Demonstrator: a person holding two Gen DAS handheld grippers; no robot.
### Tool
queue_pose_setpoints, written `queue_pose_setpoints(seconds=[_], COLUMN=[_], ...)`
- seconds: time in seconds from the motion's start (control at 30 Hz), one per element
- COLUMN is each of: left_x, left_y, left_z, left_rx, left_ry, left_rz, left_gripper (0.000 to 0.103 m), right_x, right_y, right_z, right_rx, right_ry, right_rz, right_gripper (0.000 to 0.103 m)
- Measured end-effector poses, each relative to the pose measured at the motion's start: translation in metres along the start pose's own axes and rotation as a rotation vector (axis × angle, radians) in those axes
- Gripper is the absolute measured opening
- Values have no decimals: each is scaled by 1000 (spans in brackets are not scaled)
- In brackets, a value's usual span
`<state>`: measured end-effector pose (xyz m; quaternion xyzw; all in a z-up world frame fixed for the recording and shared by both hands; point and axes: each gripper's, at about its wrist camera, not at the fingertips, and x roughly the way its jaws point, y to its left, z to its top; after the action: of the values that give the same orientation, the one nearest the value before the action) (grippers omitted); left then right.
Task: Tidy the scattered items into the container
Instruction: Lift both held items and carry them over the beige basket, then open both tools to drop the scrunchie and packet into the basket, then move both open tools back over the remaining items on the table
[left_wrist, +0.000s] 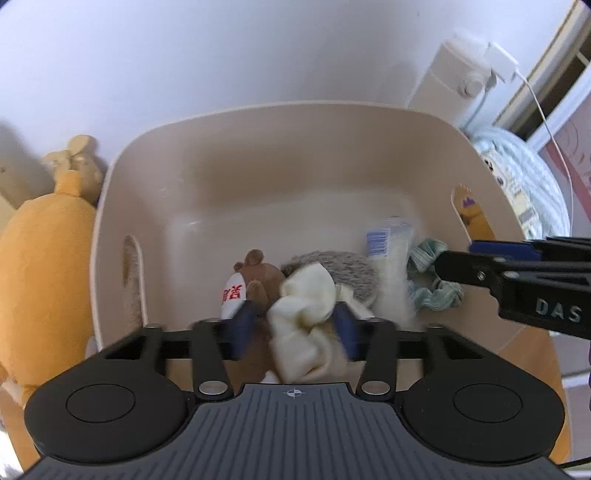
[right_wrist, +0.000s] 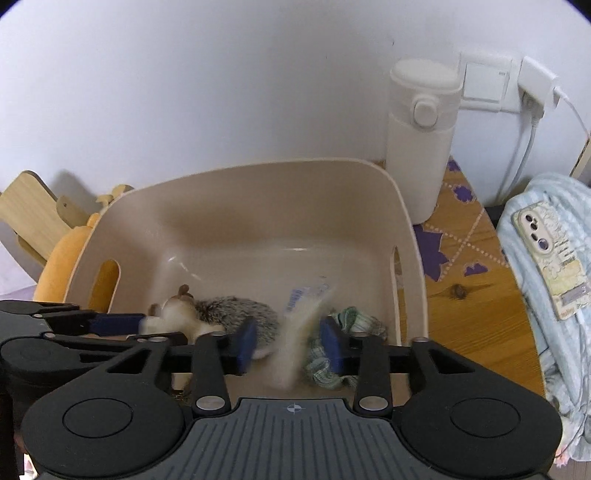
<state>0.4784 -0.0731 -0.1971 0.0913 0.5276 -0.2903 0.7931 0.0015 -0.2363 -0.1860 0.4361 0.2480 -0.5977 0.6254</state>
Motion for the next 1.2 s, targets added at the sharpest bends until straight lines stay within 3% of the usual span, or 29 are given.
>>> queue_pose_setpoints(seconds=[0.27,0.43,0.5,0.83,1.2], left_x=[-30,-52,-60,-95,-107], left_y=[6,12,13,18,16], left_z=[-10,-19,-25,-55,-110], left_rx=[-28,-57,-62,-19,25], left_ry=[-48,-51,-50,-57,-10], left_rz=[-16,-47,-53,-51,-59], left_gripper=[76,77,78,79,79], right_x=[-39,-63,-69,-114,-124], right_y=[-1,0,1,3,0], right_z=[-6,-15,-17,-52,-110], right_rx=[14,32,30,8,4], right_ry=[-66,-90,-100,-139,-74], right_rz=[11,21,19,3,-27], right_gripper=[75,80,86,95,97])
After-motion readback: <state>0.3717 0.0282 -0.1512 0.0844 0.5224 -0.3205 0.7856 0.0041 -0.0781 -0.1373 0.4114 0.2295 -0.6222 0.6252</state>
